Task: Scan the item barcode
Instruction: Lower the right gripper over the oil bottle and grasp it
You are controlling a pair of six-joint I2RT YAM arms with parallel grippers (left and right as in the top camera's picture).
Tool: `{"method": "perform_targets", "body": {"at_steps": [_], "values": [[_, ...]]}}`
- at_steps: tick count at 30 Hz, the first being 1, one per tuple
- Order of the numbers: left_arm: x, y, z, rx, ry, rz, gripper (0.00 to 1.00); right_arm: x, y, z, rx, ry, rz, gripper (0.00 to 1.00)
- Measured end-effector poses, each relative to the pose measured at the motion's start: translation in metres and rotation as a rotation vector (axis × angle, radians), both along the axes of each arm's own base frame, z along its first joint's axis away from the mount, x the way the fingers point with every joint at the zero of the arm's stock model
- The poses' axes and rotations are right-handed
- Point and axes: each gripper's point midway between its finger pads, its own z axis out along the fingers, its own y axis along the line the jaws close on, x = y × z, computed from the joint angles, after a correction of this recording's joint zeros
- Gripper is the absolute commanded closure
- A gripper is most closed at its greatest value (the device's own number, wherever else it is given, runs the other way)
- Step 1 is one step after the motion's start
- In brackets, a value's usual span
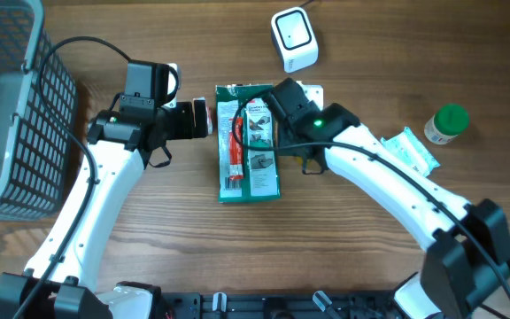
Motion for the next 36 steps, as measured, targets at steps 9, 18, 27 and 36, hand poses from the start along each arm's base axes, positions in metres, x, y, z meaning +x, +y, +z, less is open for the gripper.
{"method": "perform_targets", "body": {"at_steps": [9, 18, 27, 36], "values": [[0.0, 0.0, 0.0, 0.0, 0.0, 0.0, 0.0, 0.002, -0.002, 0.005, -0.048, -0.009, 0.122, 0.64], [0.0, 0.0, 0.0, 0.0, 0.0, 0.0, 0.0, 0.022, -0.055, -0.001, 0.018, 0.076, 0.105, 0.65], [0.0, 0.0, 0.0, 0.0, 0.0, 0.0, 0.0, 0.029, -0.073, -0.006, 0.046, 0.087, 0.127, 0.66], [0.0, 0.0, 0.0, 0.0, 0.0, 0.0, 0.0, 0.03, -0.059, -0.016, 0.118, 0.05, 0.197, 0.61]]}}
